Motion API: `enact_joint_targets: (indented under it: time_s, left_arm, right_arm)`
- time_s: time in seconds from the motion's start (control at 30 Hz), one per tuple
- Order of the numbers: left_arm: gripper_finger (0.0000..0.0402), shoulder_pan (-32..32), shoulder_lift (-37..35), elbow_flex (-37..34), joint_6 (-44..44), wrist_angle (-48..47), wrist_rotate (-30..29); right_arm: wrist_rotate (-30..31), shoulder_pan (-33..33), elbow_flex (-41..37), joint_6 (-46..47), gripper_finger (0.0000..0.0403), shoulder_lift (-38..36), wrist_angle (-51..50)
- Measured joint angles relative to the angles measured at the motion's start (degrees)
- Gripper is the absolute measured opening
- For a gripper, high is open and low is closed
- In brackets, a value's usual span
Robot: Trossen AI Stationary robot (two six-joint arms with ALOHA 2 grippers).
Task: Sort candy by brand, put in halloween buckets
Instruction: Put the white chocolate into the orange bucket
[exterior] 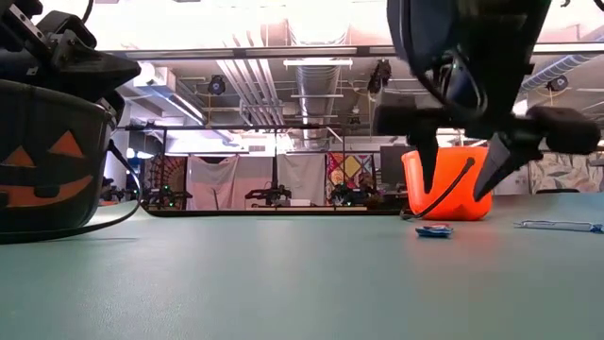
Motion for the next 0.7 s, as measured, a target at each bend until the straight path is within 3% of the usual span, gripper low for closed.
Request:
enact_joint_targets:
  time_s: [0.2, 0.43, 0.7]
  left_arm:
    - [0.0000, 0.0, 0.0, 0.0, 0.0, 0.0, 0.0]
    - [0.0000, 0.0, 0.0, 0.0, 0.0, 0.0, 0.0]
    - [0.0000, 0.0, 0.0, 0.0, 0.0, 0.0, 0.0]
  right_arm:
    - [-3.9, -3.2, 0.3, -4.5, 0.0231, 5.4, 4.6]
    - [-1.0, -2.1, 4.5, -10.5, 0.0228, 13.3, 3.3]
    - [0.7, 2.3, 6.4, -6.9, 0.0172, 18.2, 1.8]
